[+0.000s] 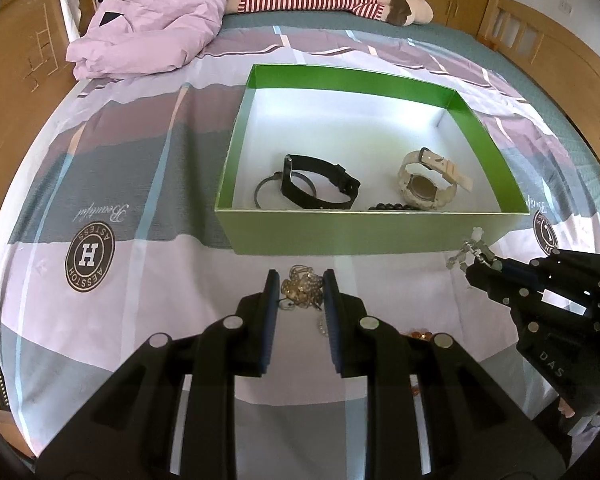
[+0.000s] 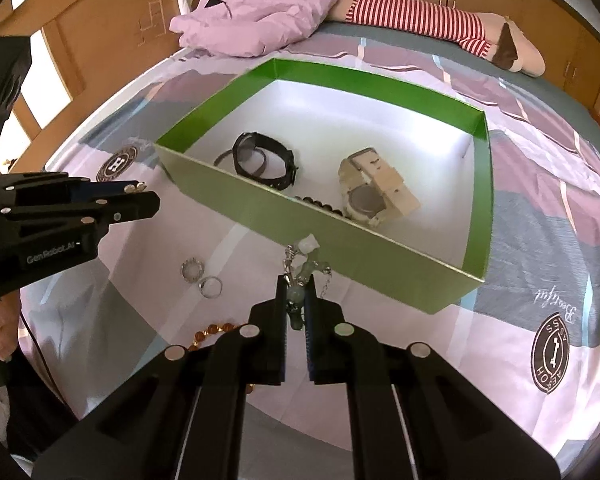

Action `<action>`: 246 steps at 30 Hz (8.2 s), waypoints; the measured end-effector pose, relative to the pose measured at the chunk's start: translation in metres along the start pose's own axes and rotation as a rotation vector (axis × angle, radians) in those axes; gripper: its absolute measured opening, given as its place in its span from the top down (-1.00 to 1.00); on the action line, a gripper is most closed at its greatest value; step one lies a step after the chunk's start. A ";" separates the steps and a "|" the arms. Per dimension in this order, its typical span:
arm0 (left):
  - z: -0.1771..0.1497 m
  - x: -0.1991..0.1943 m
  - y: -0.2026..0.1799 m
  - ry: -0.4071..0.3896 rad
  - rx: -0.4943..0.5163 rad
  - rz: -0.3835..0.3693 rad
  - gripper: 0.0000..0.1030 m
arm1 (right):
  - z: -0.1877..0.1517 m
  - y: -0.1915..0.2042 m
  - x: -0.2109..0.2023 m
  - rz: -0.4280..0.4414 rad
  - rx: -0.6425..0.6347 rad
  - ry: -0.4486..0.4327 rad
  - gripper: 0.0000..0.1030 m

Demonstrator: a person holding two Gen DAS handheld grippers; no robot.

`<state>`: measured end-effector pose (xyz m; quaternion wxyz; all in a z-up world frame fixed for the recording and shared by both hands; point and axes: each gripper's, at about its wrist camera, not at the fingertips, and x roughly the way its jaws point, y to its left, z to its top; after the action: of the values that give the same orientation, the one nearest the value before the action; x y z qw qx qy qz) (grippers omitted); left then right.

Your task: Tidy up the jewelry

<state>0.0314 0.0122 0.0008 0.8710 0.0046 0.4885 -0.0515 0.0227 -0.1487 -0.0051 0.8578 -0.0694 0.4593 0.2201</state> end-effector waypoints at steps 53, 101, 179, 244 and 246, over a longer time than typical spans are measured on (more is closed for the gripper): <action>0.064 0.040 0.015 -0.075 -0.138 -0.174 0.58 | 0.045 -0.040 0.005 -0.132 0.211 -0.185 0.86; -0.016 0.063 0.011 0.241 -0.034 0.042 0.84 | -0.013 -0.031 -0.004 0.209 0.215 0.047 0.86; 0.006 0.008 0.001 -0.030 -0.016 0.094 0.96 | -0.001 -0.012 0.006 -0.015 0.116 -0.036 0.86; -0.006 0.062 0.002 0.225 -0.049 -0.072 0.77 | 0.019 -0.009 -0.050 0.085 0.141 -0.235 0.86; -0.008 0.067 0.003 0.240 -0.061 -0.080 0.88 | 0.019 -0.008 -0.048 0.088 0.137 -0.227 0.86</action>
<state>0.0592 0.0100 -0.0606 0.8032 -0.0355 0.5904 -0.0706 0.0178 -0.1648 0.0446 0.8965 0.0345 0.3759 0.2319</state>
